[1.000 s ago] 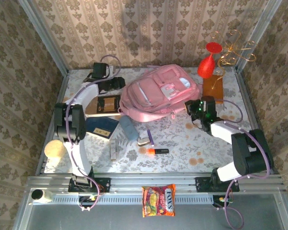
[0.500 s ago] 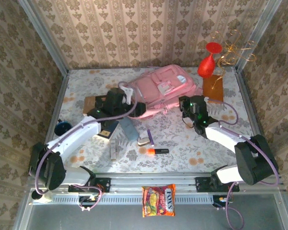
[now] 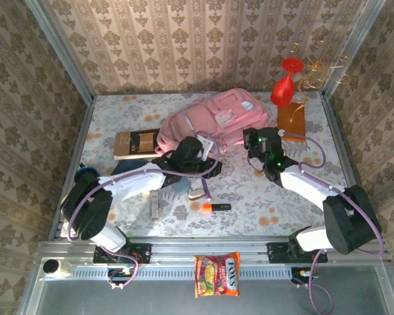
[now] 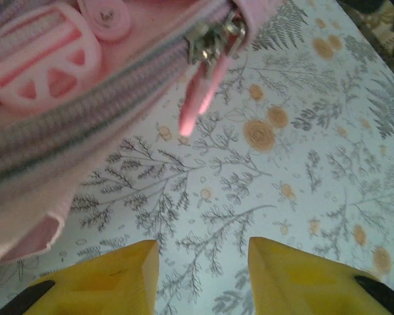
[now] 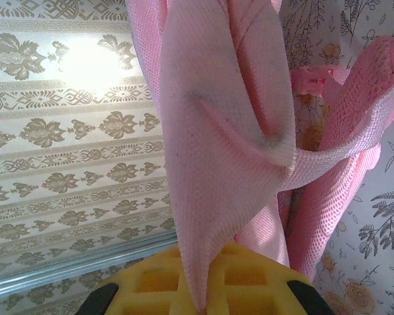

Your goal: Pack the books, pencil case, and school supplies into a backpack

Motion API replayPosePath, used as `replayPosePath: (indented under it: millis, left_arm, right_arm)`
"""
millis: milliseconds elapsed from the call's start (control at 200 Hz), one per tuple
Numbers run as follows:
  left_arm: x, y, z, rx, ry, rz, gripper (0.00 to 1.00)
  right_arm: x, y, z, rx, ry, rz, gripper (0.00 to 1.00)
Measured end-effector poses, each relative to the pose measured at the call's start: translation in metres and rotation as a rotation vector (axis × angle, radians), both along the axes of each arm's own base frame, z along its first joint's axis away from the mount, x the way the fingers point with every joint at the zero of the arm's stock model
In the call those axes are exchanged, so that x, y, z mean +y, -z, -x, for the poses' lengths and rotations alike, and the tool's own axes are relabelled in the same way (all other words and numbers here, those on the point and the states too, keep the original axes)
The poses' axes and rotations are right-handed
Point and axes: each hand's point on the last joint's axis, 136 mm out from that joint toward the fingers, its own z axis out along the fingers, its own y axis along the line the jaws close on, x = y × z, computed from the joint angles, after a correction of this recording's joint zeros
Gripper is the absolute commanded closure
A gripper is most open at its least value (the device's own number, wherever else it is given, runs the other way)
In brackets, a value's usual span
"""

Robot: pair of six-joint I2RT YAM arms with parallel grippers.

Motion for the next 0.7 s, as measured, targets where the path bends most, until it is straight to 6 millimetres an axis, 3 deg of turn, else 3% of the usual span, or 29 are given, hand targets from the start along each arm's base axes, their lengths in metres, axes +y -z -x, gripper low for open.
replayPosePath:
  millis: [215,585,700]
  left_arm:
    - [-0.013,-0.006,-0.024,-0.062,-0.033,0.002,0.66]
    - [-0.026,-0.01,-0.038,-0.08,-0.035,0.009,0.73]
    - [-0.026,-0.014,-0.045,-0.091,-0.042,0.012,0.8]
  right_arm:
    - [0.0,-0.001,0.0,-0.003,0.001,-0.005,1.0]
    - [0.0,-0.003,-0.001,-0.01,0.002,-0.011,1.0]
    - [0.0,-0.004,-0.001,-0.013,0.002,-0.012,1.0]
